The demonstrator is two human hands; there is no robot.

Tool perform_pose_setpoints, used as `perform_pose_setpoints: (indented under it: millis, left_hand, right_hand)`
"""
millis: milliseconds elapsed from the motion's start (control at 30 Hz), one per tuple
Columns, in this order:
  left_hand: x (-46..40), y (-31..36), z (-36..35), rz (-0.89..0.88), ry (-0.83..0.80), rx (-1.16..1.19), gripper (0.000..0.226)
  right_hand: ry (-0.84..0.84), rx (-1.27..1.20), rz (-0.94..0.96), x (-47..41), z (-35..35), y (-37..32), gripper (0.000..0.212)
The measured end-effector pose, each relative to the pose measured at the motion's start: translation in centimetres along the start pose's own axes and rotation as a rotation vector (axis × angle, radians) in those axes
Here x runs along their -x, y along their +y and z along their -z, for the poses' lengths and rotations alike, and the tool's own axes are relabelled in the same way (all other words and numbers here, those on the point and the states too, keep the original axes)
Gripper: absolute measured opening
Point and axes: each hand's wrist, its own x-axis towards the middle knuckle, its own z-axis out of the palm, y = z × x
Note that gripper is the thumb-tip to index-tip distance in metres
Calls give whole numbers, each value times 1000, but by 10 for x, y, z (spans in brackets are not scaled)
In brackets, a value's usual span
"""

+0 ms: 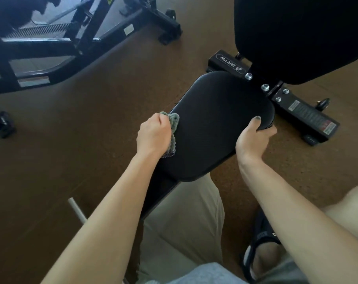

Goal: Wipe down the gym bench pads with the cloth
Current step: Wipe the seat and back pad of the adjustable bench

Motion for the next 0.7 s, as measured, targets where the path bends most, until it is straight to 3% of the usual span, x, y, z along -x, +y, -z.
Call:
perform_pose_setpoints:
  millis: [300, 400, 500, 600, 700]
  left_hand:
    - [70, -18, -36, 147, 412, 535, 38]
    - [99, -15, -65, 126, 531, 592, 47]
    - [115, -15, -86, -20, 530, 454, 52]
    - [118, -31, -95, -160, 530, 97, 54]
    - [129, -36, -106, -477, 447, -270, 49]
  right_hand:
    - [-35, 26, -14, 4, 4, -7, 64]
    - [-35, 40, -16, 6, 4, -8, 64]
    - [-40, 49, -25, 5, 5, -9, 63]
    - [-48, 56, -25, 5, 5, -7, 64]
    - [-50, 54, -22, 4, 4, -6, 63]
